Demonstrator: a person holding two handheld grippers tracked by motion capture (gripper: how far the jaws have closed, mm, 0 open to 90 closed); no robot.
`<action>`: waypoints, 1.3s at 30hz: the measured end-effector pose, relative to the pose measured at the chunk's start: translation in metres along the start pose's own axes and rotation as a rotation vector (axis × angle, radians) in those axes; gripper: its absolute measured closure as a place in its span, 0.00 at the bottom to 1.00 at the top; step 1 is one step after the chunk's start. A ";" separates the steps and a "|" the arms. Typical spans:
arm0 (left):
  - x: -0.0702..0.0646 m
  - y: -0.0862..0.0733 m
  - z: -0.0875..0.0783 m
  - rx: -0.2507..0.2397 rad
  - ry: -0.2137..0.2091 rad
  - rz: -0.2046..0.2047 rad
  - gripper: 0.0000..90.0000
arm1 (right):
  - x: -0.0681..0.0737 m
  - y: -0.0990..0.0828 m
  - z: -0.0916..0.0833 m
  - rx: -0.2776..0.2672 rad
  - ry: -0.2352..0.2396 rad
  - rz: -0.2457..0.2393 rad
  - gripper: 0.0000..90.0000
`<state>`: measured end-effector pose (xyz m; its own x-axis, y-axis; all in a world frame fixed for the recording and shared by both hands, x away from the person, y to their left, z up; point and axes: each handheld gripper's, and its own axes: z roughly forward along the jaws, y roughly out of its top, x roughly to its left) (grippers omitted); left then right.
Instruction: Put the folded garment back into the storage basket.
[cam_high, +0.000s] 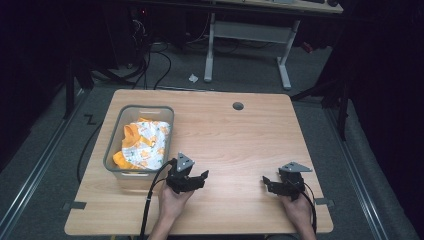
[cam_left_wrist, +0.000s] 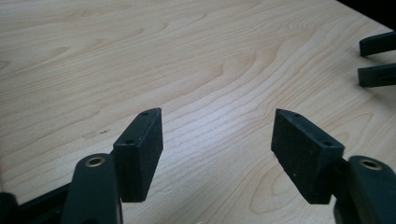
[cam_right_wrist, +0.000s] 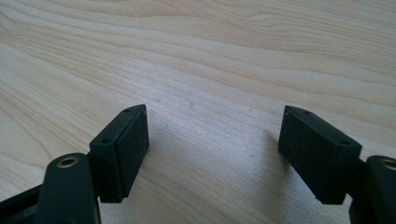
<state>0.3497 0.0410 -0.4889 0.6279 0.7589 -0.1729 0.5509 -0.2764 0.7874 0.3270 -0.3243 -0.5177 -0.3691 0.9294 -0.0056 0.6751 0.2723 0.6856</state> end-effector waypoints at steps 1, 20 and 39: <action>0.000 -0.001 0.001 0.002 -0.001 -0.002 0.38 | 0.000 0.000 0.000 0.000 0.000 0.001 0.28; 0.006 -0.019 0.017 0.066 0.035 -0.017 0.38 | 0.000 0.000 0.000 0.000 0.000 0.001 0.28; -0.003 -0.029 0.022 0.109 0.145 0.049 0.35 | 0.000 0.000 0.000 0.000 0.000 0.001 0.28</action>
<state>0.3442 0.0337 -0.5239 0.5740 0.8177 -0.0421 0.5825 -0.3717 0.7229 0.3268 -0.3243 -0.5178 -0.3682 0.9297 -0.0047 0.6758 0.2711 0.6854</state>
